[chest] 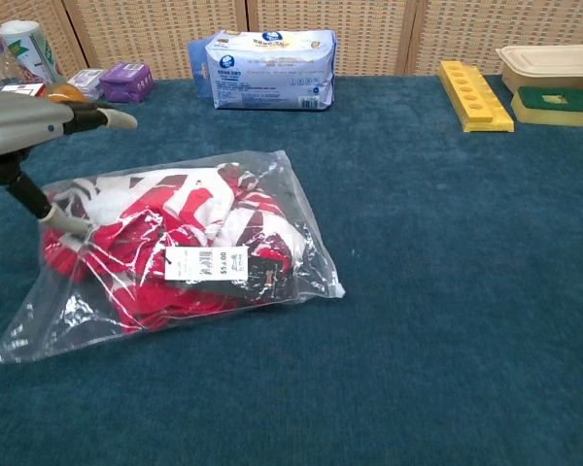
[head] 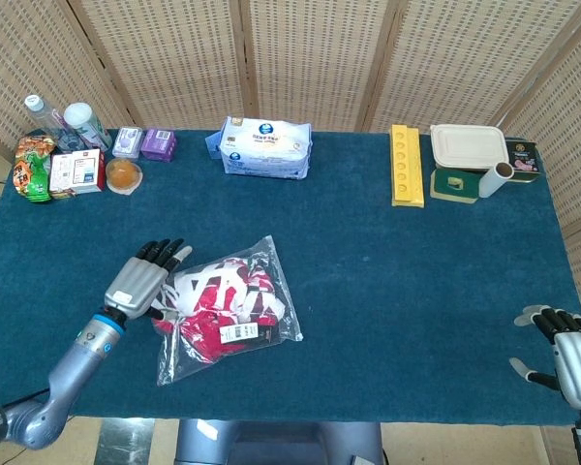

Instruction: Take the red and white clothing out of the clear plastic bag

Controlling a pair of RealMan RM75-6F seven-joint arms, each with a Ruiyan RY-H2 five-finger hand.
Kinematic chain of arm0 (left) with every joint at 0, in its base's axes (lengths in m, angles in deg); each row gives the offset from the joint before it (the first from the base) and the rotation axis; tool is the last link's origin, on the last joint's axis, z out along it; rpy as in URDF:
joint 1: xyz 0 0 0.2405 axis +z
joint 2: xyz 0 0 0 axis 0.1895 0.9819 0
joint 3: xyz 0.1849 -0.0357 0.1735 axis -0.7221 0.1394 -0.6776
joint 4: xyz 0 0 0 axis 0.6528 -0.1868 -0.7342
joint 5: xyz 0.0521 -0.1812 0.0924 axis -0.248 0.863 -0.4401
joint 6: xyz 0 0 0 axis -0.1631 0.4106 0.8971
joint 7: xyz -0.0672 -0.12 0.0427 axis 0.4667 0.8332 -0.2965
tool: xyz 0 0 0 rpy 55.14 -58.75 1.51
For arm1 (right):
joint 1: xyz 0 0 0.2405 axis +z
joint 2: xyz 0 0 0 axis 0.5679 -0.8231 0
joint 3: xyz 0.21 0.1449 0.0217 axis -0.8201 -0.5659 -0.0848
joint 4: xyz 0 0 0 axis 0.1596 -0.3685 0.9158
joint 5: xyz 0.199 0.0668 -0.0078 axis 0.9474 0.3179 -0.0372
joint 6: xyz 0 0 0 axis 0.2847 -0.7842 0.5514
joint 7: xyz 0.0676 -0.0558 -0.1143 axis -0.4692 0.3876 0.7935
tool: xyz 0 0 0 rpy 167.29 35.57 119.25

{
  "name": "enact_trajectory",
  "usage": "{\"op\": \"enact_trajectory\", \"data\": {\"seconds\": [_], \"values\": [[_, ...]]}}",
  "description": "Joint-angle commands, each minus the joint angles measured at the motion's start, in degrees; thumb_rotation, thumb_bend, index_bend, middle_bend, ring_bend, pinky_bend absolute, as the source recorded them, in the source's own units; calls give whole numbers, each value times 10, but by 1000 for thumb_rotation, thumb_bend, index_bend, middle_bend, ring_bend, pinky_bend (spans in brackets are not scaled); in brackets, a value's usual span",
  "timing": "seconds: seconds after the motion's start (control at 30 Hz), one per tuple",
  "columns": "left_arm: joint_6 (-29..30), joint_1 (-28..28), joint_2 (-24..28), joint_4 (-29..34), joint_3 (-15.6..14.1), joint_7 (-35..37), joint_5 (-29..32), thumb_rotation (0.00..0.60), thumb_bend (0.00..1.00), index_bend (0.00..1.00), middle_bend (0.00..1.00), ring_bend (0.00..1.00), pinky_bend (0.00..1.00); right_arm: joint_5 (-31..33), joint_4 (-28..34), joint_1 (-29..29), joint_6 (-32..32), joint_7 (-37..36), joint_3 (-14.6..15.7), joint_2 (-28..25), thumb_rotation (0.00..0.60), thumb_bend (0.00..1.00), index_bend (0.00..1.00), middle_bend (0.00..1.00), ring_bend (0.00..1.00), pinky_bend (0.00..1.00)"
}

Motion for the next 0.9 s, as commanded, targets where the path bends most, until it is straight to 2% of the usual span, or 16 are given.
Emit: {"op": "enact_trajectory", "data": {"seconds": [0.03,0.27,0.43,0.5,0.63,0.7,0.83,0.9], "values": [[-13,-41,-26,-44,33,-23,41,600,28,0,7,0,79,1,3,0,1,2,-1,0,600,174,388,325,313,295],[-69,-125,-53,-119,75,-44,111,600,28,0,7,0,79,10,13,-2,-1,13,-2,-1,600,174,388,325,310,295],[-89,-131,-7,-82,71,-23,121,600,29,0,7,0,79,10,16,-7,-9,13,-2,-4,600,174,388,325,309,295],[-122,-116,47,-34,68,32,117,600,32,0,7,0,79,11,16,-6,-6,13,-2,-5,600,174,388,325,309,296],[-164,-93,119,19,66,119,78,600,35,0,7,0,79,9,17,-2,-1,13,-4,-6,600,174,388,325,309,297],[-187,-74,163,49,68,193,23,600,36,0,7,0,79,7,20,2,2,17,-6,-5,600,174,388,325,309,297],[-219,-72,187,53,70,306,-63,600,26,0,7,0,79,4,24,5,7,22,-5,-5,600,174,388,325,309,298],[-232,-81,187,44,68,340,-92,600,11,0,7,0,79,3,26,6,7,23,-4,-6,600,173,388,325,309,299]]}}
